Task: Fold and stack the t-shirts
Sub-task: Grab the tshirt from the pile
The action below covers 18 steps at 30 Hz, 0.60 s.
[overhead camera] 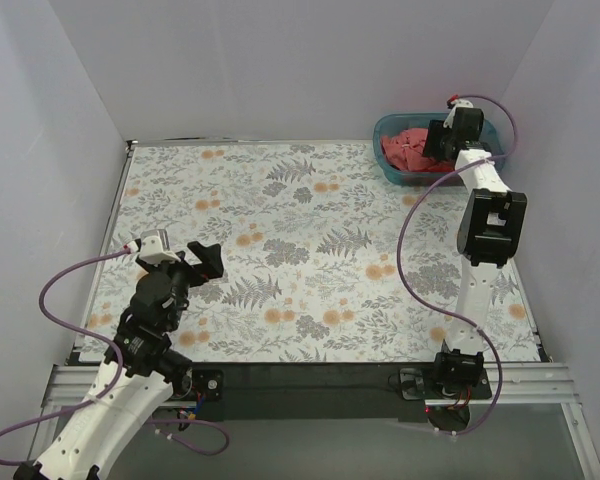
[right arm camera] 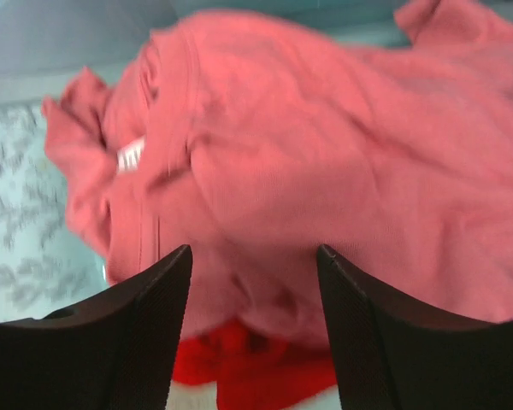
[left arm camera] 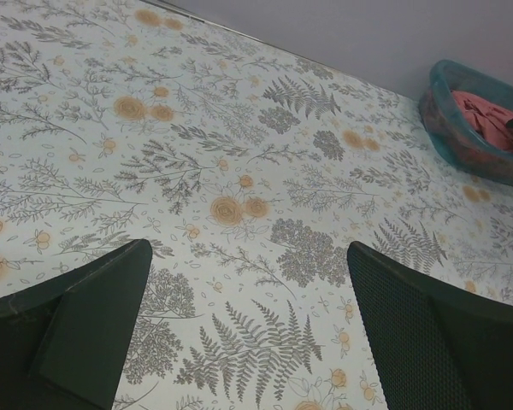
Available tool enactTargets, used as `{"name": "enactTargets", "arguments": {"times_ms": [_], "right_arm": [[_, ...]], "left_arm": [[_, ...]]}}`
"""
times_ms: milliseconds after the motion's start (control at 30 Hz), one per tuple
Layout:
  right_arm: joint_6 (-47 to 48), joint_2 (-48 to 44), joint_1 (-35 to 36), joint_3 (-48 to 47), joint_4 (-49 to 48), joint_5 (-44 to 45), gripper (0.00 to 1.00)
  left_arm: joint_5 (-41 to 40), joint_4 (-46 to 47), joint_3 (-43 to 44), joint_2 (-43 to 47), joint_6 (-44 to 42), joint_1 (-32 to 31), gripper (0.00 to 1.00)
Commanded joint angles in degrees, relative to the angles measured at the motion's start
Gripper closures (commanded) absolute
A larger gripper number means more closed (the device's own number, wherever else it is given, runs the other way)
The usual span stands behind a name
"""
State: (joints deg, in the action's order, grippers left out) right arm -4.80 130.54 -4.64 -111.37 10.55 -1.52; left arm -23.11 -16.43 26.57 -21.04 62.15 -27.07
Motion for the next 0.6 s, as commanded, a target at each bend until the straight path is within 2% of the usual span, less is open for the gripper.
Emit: {"name": "enactTargets", "arguments": {"times_ms": [0, 67, 133, 233, 267, 300, 367, 400, 567], "right_arm": [[3.56, 7.17, -0.1, -9.65, -3.16, -0.68, 0.35], [4.27, 8.06, -0.1, -9.66, -4.12, -1.46, 0.44], [4.62, 7.63, -0.1, -9.13, -4.83, -1.56, 0.59], [4.62, 7.1, -0.19, -8.34, -5.54, -1.65, 0.72], [4.62, 7.44, -0.19, -8.16, -5.45, -1.65, 0.79], [4.62, 7.53, -0.1, -7.99, -5.45, -1.65, 0.8], [4.62, 7.71, -0.1, -7.2, -5.45, -1.82, 0.96], [4.62, 7.54, -0.01, -7.11, -5.45, -1.99, 0.99], [4.45, 1.83, 0.07, -8.41, -6.06, -4.11, 0.99]], "left_arm": [[1.49, 2.18, -1.87, -0.4, -1.77, 0.35, 0.02], [1.76, 2.62, -2.04, -1.28, -1.86, 0.35, 0.04], [2.28, 2.71, -1.87, -2.51, -1.77, 0.26, 0.05], [2.99, 2.63, -1.96, -2.78, -1.86, 0.35, 0.06], [2.99, 2.71, -1.87, -2.69, -1.77, 0.35, 0.06], [2.99, 2.8, -1.96, -2.69, -1.77, 0.35, 0.05], [2.99, 2.72, -1.96, -2.43, -1.86, 0.35, 0.06], [2.99, 2.8, -1.96, -2.43, -1.86, 0.35, 0.06], [3.16, 2.71, -1.96, -2.52, -1.95, 0.35, 0.06]]}}
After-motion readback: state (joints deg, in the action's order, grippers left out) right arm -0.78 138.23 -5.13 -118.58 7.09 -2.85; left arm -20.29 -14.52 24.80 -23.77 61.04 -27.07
